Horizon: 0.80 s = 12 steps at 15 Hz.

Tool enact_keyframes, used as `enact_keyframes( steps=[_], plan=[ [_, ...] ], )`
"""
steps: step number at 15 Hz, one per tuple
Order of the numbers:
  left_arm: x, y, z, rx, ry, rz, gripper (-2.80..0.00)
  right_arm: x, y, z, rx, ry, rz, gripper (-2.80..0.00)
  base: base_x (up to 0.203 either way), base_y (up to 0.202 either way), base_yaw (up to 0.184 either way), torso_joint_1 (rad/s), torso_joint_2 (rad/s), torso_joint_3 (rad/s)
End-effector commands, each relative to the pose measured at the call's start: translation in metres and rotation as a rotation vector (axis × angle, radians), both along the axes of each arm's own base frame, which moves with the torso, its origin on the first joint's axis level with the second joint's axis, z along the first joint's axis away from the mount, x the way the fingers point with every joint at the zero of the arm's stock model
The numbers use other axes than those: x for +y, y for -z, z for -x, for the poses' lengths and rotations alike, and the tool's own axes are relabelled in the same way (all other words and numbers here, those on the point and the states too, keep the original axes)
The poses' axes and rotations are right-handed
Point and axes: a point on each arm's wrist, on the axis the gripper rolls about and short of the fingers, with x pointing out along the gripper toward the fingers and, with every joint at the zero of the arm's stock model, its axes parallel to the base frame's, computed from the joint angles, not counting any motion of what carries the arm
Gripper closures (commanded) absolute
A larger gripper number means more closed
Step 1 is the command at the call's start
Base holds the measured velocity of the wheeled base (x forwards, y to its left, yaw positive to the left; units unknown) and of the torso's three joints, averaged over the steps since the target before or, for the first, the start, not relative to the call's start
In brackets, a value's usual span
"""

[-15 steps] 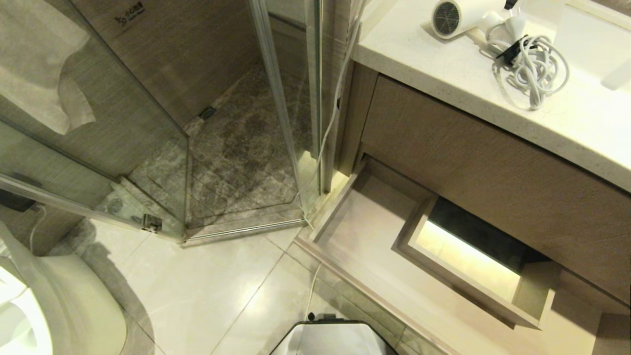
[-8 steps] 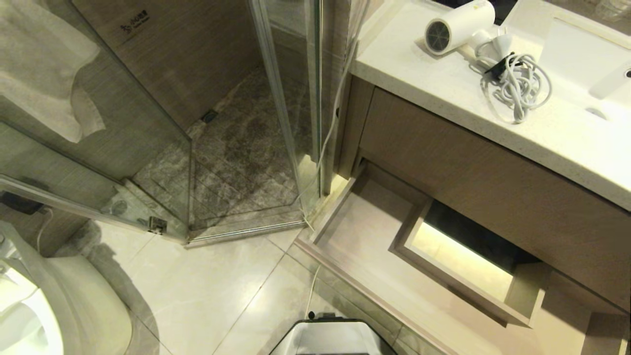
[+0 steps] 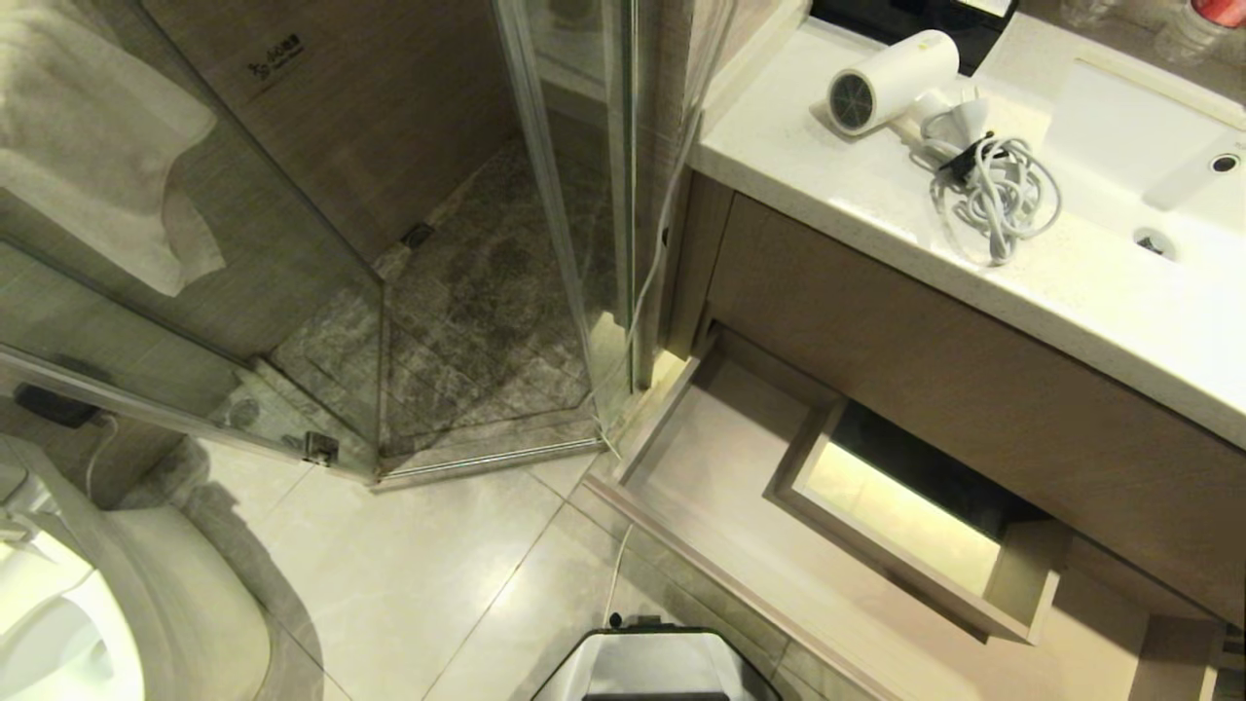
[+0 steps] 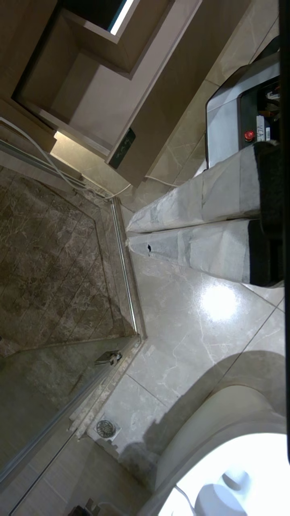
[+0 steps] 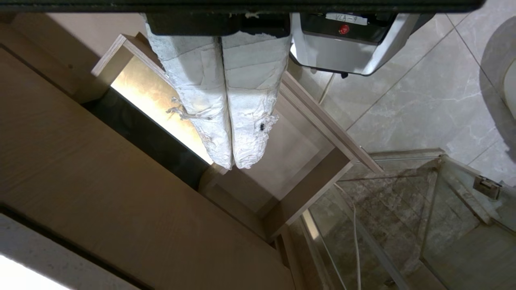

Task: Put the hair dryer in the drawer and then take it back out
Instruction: Pick up the hairdryer

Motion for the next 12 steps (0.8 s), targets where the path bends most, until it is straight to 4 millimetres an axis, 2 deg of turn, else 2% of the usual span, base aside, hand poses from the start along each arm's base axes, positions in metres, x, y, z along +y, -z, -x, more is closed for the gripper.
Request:
enact_keyframes(
  steps=[1,5,12],
  plan=[
    [0.0000,0.0000,0.0000,0.000,0.000,0.000,0.00,0.0001,0.0118,-0.0003,0.000,-0.002,0.001,0.00,0.000,0.000,0.000,0.160,-0.32,-0.164],
    [0.0000,0.0004,-0.0001,0.001,0.000,0.000,0.00,0.0001,0.0117,-0.0003,-0.001,-0.001,0.001,0.00,0.000,0.000,0.000,0.125,-0.24,-0.116],
    [0.0000,0.0004,-0.0001,0.001,0.000,0.000,0.00,0.0003,0.0120,-0.0003,0.000,-0.007,0.013,0.00,0.000,0.000,0.000,0.015,0.00,0.015]
  ],
)
